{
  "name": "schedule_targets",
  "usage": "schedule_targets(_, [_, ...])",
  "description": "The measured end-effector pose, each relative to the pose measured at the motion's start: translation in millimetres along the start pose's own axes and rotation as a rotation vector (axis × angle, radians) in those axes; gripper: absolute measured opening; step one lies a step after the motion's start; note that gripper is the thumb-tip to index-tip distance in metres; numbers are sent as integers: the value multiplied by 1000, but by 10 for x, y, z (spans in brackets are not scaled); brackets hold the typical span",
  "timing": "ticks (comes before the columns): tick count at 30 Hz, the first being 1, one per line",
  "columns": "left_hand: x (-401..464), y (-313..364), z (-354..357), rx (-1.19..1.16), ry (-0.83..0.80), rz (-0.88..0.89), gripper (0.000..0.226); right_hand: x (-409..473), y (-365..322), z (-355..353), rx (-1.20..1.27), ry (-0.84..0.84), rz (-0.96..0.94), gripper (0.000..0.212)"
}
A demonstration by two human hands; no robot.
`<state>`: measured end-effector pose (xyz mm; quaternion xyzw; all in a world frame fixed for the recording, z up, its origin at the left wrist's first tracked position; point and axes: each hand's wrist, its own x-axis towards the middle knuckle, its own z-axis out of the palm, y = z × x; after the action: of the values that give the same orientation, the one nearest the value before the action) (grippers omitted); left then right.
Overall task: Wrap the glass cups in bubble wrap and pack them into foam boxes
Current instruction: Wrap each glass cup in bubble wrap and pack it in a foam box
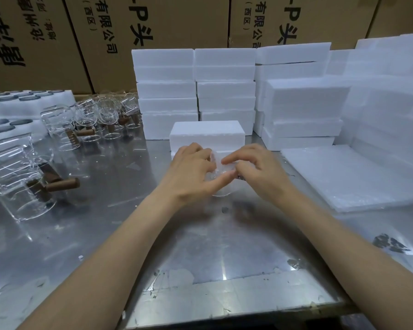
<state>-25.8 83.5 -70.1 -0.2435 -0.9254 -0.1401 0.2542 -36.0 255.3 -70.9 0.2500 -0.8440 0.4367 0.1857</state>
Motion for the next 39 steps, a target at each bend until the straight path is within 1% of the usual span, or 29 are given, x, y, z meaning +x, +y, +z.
schedule_targets(3, [-69,0,-72,-164,157,-44,61,28,22,17,-176,-69,4,35])
schedule_targets(5, [-90,13,-118,-169,288,-14,49,33,19,35,-309,-108,-42,40])
schedule_targets(7, [-100,49,-129,-130,349,47,43,27,15,72,-411,-167,-94,40])
schedule_targets(9, [-101,87,-128,-102,337,86,43,26,12,97,-467,-208,-117,32])
schedule_targets(10, [-95,96,-128,-105,300,78,45,34,17,95,-479,-221,-125,28])
schedule_targets(12, [-65,90,-113,-123,165,32,54,56,21,88,-512,-252,-130,27])
schedule_targets(14, [-17,67,-51,-38,37,32,65,56,21,97,-546,-263,-131,29])
schedule_targets(16, [21,52,-9,41,-16,69,66,25,12,124,-533,-230,-132,30])
schedule_targets(18, [35,39,16,43,-27,83,60,-20,14,142,-459,-153,-139,23])
schedule_targets(20, [37,36,43,58,-46,89,63,-40,28,134,-392,-63,-161,33])
schedule_targets(22, [13,37,52,39,-18,95,65,-26,39,109,-361,5,-163,42])
schedule_targets(23, [-8,34,43,-3,37,91,63,-18,41,96,-347,32,-151,43])
schedule_targets(24, [-31,29,24,-56,121,67,59,-12,43,82,-332,56,-141,44])
schedule_targets(26, [-50,4,-30,-148,302,-45,56,-10,43,56,-314,85,-137,40])
schedule_targets(27, [-46,-16,-50,-157,348,-91,56,-12,44,49,-310,90,-138,38])
schedule_targets(28, [-38,-33,-62,-142,352,-112,56,-15,42,48,-311,92,-143,38])
schedule_targets(29, [-30,-40,-65,-118,322,-120,56,-15,35,52,-314,92,-149,39])
schedule_targets(32, [1,-50,-24,-47,172,-105,56,-6,17,86,-383,58,-124,46])
schedule_targets(35, [42,-37,42,-32,78,-78,59,2,-6,142,-458,29,-99,54])
schedule_targets(37, [39,-39,61,-111,66,-86,61,11,-3,167,-430,37,-89,56])
schedule_targets(38, [22,-45,54,-199,89,-113,60,13,-3,173,-363,47,-78,55])
schedule_targets(39, [-1,-55,39,-303,148,-143,58,17,11,165,-237,73,-55,51])
